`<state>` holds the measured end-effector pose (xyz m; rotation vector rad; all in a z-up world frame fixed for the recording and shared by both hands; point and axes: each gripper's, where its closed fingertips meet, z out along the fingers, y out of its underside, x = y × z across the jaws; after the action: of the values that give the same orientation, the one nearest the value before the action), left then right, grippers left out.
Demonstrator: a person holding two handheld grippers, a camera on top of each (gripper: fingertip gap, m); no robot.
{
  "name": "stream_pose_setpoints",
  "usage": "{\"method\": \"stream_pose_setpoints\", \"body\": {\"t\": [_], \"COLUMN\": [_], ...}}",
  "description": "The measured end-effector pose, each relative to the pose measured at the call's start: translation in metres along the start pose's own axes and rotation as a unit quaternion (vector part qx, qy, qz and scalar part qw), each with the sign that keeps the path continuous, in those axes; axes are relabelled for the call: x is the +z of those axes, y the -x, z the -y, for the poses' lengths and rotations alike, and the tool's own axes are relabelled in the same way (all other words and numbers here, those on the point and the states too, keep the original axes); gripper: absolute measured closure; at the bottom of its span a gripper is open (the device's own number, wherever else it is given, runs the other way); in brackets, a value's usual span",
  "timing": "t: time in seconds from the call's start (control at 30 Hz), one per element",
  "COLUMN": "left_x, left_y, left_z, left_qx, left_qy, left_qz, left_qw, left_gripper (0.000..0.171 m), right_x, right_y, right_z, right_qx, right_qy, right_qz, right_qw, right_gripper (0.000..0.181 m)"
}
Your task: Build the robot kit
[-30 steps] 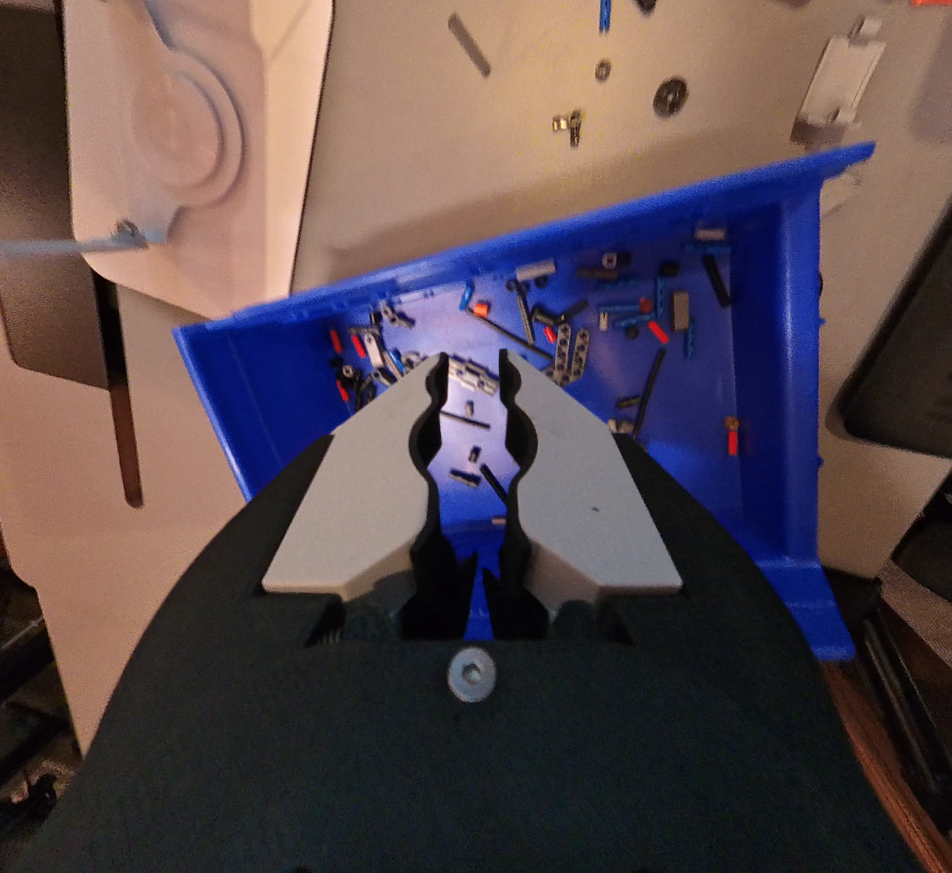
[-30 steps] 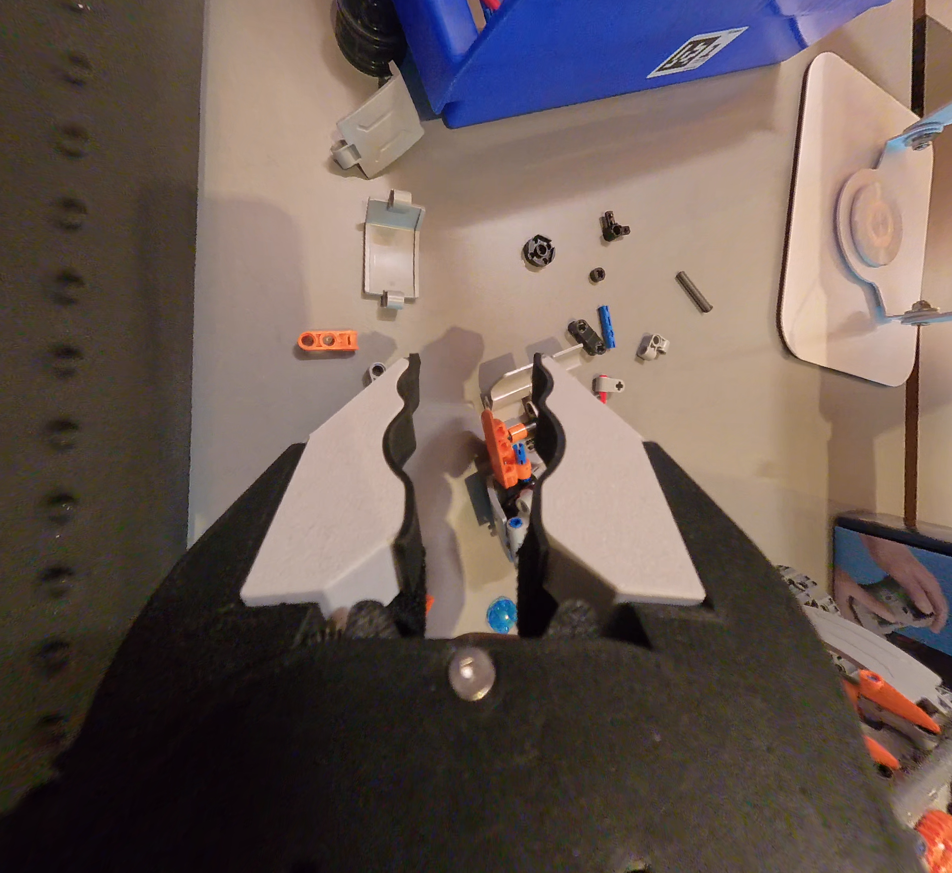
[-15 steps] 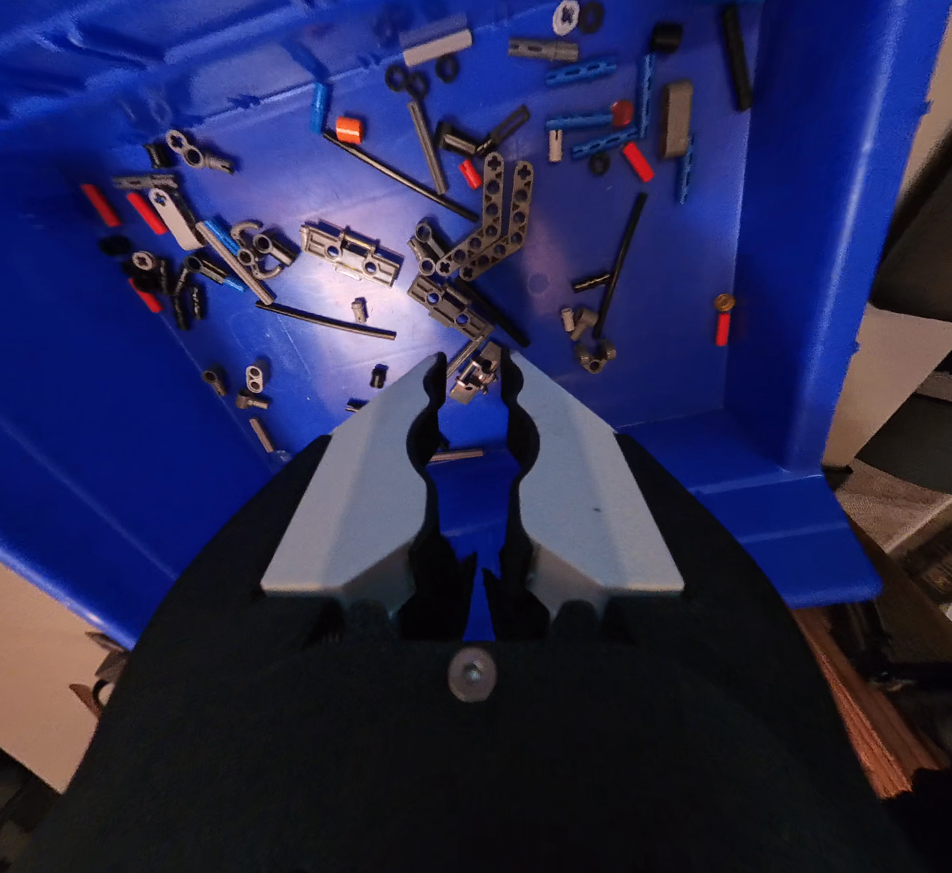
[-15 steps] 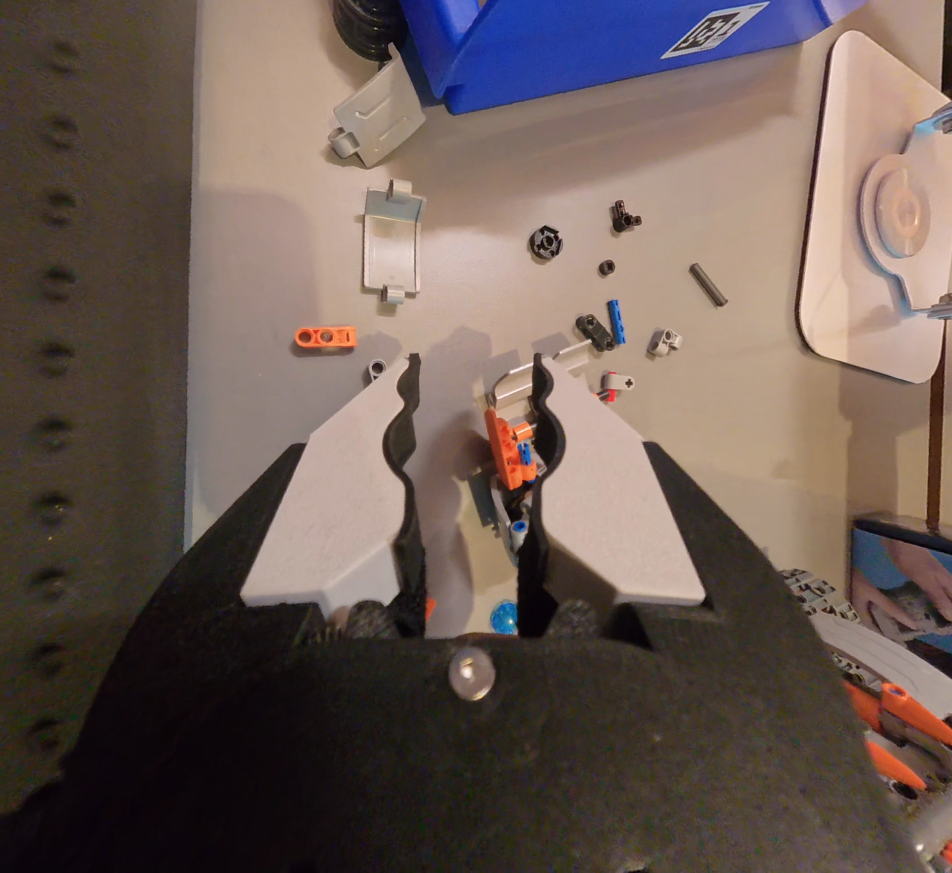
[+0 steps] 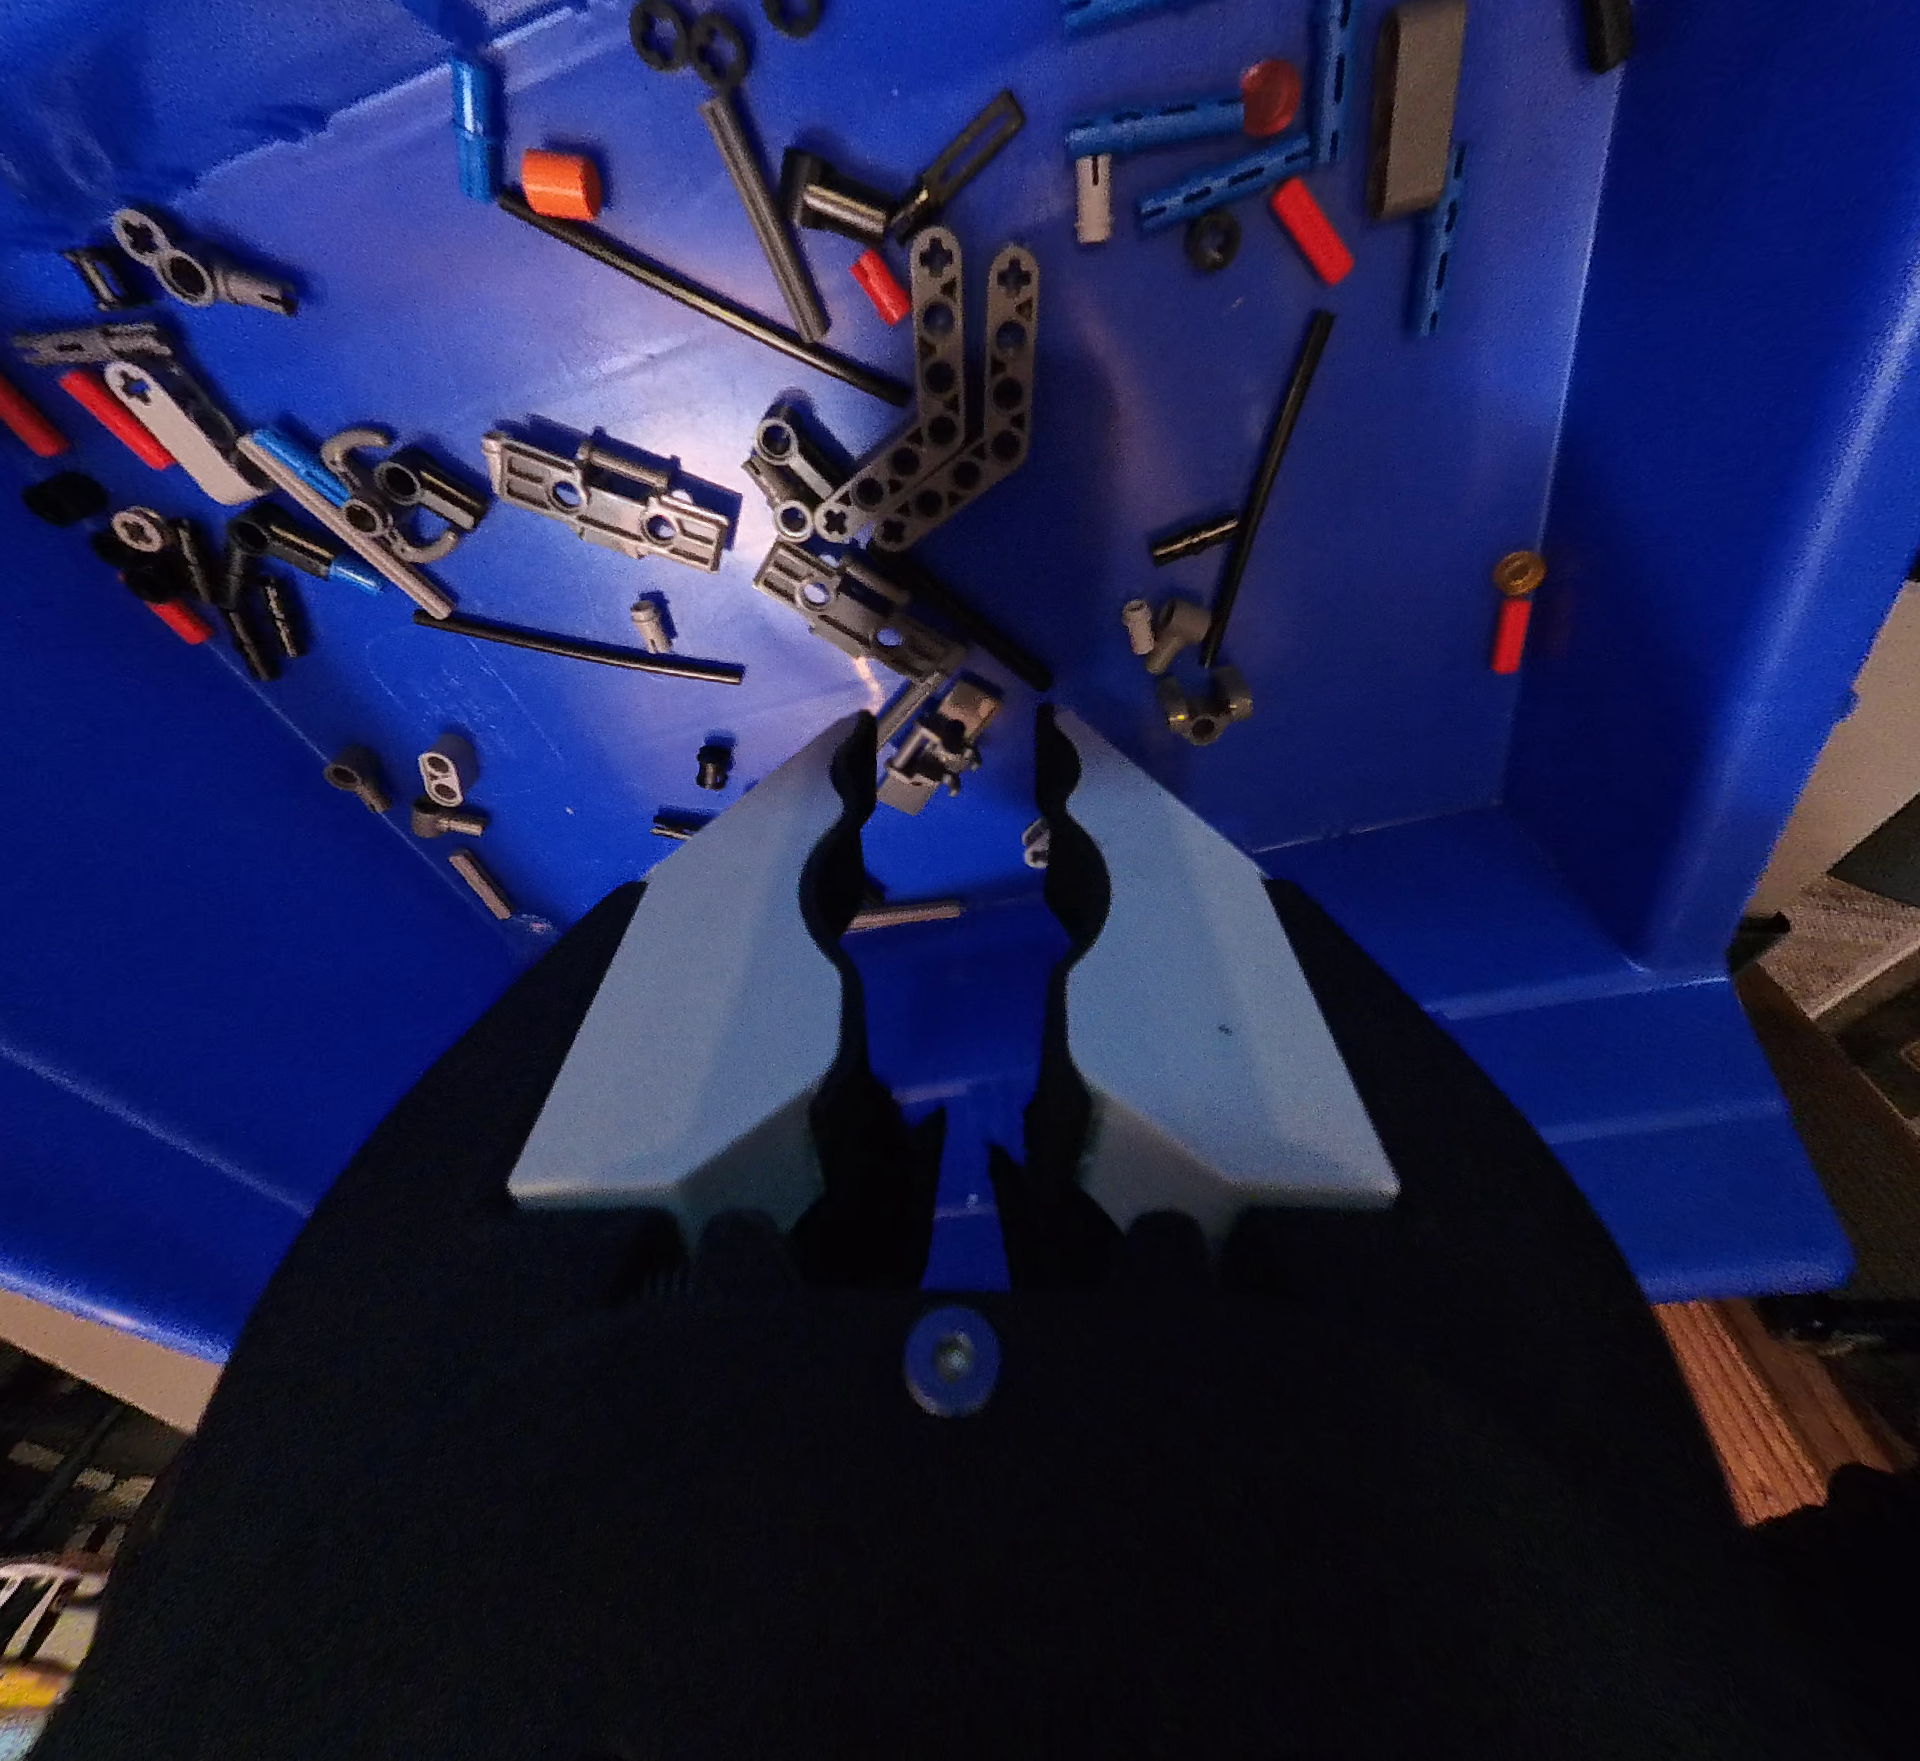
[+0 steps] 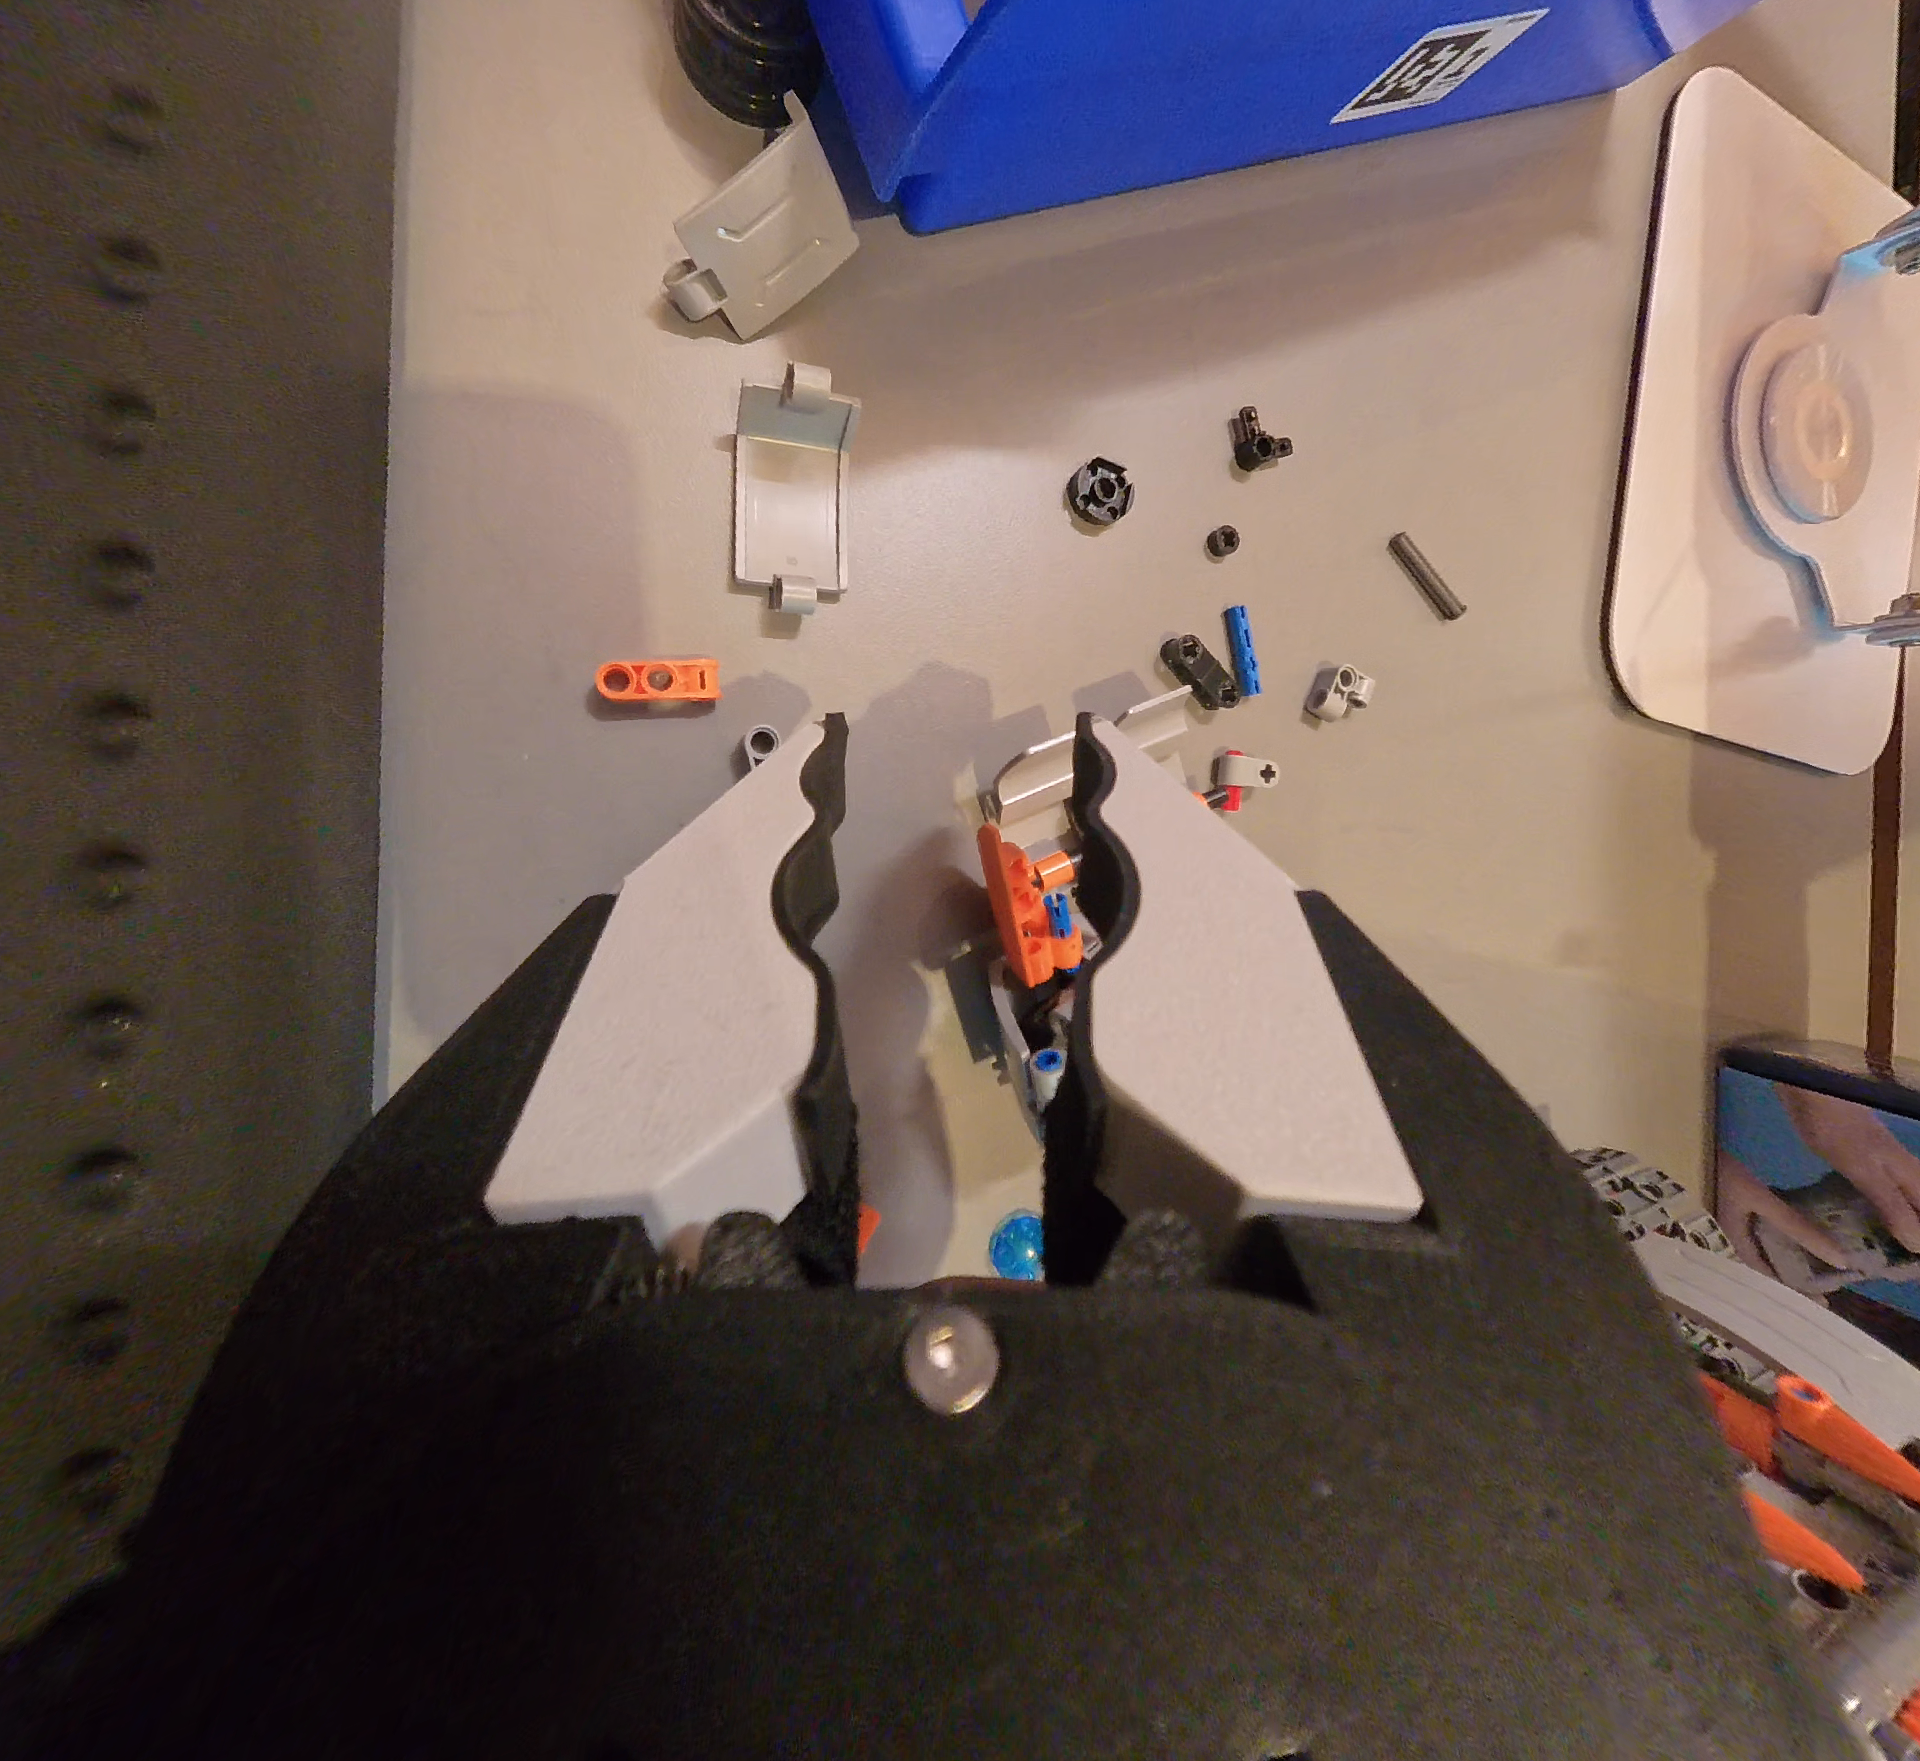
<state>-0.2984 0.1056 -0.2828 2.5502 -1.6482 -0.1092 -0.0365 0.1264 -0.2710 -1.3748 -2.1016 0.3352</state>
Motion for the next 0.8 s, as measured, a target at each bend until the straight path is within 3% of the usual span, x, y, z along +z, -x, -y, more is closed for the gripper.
{"method": "stream_pose_setpoints", "body": {"t": [0.8], "left_x": [0.009], "left_y": [-0.017], "left_z": [-0.014], "left_qx": [0.016], "left_qy": [0.024], "left_qz": [-0.019], "left_qw": [0.999], "left_gripper": [0.138], "right_x": [0.001], "right_y": [0.0], "right_z": [-0.001], "right_qx": [0.001], "right_qy": [0.001], "right_qz": [0.003], "right_qw": [1.0], "right_gripper": [0.14]}}
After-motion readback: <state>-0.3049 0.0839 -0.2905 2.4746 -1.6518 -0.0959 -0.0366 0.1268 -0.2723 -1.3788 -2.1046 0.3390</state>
